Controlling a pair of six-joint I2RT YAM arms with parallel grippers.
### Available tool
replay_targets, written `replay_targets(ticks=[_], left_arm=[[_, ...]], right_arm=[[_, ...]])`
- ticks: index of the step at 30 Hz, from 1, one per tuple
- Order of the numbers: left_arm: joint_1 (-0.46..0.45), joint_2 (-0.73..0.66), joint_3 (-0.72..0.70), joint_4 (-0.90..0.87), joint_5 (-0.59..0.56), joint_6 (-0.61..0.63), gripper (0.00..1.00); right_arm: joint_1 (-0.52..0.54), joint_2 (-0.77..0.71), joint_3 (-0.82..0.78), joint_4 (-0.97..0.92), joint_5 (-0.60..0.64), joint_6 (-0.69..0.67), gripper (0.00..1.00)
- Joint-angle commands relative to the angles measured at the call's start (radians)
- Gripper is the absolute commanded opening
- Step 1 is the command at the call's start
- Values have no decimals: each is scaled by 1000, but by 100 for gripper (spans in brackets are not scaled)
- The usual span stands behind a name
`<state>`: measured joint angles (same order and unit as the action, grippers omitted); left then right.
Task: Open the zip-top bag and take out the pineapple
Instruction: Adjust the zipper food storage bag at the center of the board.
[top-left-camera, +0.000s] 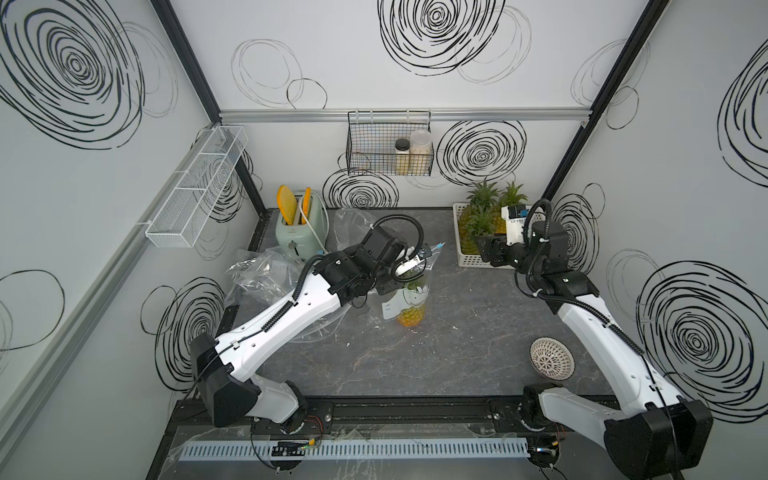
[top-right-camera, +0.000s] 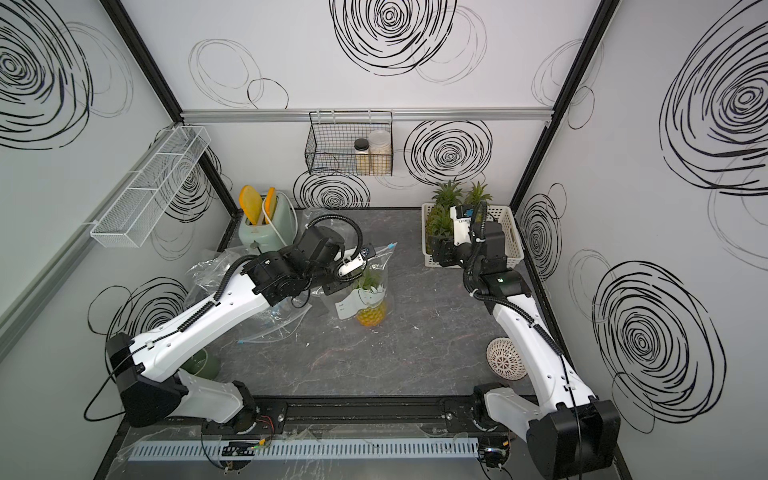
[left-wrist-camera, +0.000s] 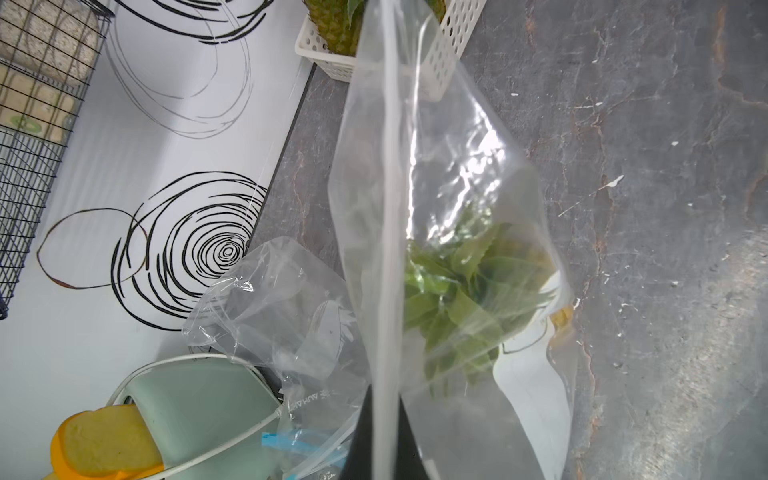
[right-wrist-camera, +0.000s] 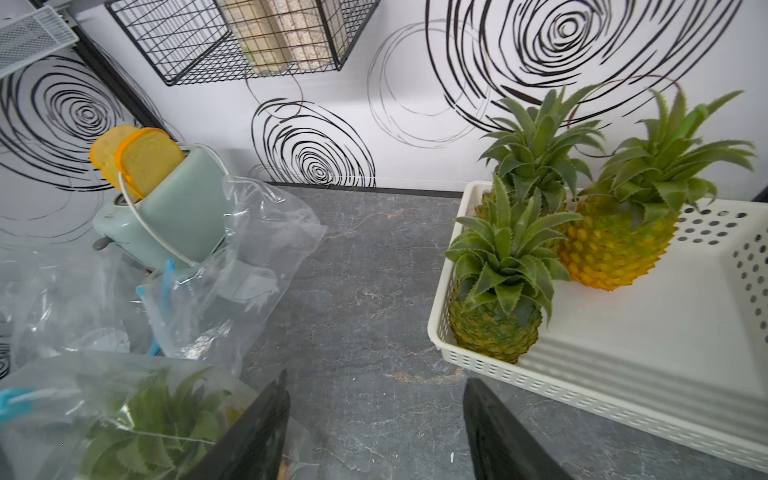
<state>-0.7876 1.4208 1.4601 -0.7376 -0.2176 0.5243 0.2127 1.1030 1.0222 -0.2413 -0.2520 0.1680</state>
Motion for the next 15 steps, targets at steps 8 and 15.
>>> replay_targets(ticks=[8, 15], left_arm=[[-3, -49, -43, 137, 37, 65, 1], [-1, -77, -78, 161, 50, 66, 0]], right_arm=[[31, -70, -45, -4, -381, -105, 66], [73, -97, -104, 107, -498, -132, 66]])
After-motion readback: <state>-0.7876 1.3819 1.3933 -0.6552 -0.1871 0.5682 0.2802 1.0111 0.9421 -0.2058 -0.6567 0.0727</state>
